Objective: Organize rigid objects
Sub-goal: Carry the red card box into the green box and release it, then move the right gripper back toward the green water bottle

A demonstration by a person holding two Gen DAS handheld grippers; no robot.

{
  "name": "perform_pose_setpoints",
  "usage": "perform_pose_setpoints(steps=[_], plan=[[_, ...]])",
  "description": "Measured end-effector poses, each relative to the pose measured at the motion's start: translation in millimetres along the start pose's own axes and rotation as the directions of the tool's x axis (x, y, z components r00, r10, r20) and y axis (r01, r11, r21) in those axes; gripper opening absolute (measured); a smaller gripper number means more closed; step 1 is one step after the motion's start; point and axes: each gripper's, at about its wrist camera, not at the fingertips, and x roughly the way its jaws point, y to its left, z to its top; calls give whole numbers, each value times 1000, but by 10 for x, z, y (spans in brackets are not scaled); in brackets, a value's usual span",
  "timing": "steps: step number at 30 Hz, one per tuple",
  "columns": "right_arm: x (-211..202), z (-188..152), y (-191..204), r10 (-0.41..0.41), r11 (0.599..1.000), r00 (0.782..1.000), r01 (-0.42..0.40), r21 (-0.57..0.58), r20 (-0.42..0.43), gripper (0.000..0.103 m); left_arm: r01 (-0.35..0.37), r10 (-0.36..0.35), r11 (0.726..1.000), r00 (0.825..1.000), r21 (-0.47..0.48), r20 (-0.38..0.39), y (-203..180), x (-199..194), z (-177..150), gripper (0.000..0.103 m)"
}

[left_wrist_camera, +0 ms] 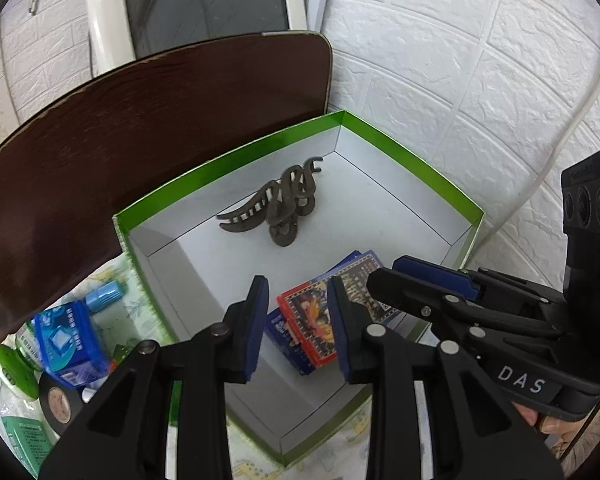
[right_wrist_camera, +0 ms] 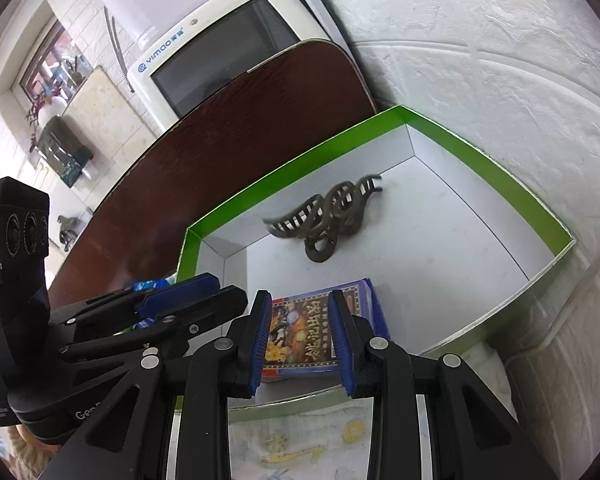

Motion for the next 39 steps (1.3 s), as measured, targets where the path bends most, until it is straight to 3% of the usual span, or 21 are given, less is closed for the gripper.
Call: perform_pose_setpoints(steps=[7,10,13,15,20,26,29,33,37,39], plan=[[-1,-43,296,22,998,999,-24,-56,-25,32,-75,78,995,996,-70,38,347,-364,-217,38],[33,-76,489,34,995,998,-38,-89,-47,32,-140,146,984,988,-113,47,572,-542,-409,42],[71,-129,705,48,990,997,-56,-129,-68,32,-213,223,962,974,-170,38,850,-721,-667,47],[107,-175,855,56,986,995,-69,-153,-86,32,-252,265,941,964,-226,30,1054,-835,-865,61],[269,-317,1295,76,969,986,-109,-221,-151,32,-325,349,883,937,-338,9,1427,-1137,-1346,61],[560,-608,1979,99,933,962,-178,-312,-253,32,-305,327,873,945,-380,-7,1605,-1253,-1757,61],[681,-785,2302,95,910,948,-206,-359,-303,32,-326,356,868,934,-375,12,1674,-1329,-1854,61],[775,-951,2593,75,888,938,-217,-405,-339,32,-350,388,832,922,-431,0,1944,-1468,-2044,61],[885,-1049,2836,49,879,932,-212,-427,-360,32,-368,421,774,907,-515,-16,2239,-1614,-2253,62],[944,-1085,2903,45,881,926,-214,-422,-375,32,-340,403,773,915,-535,2,2294,-1662,-2316,62]])
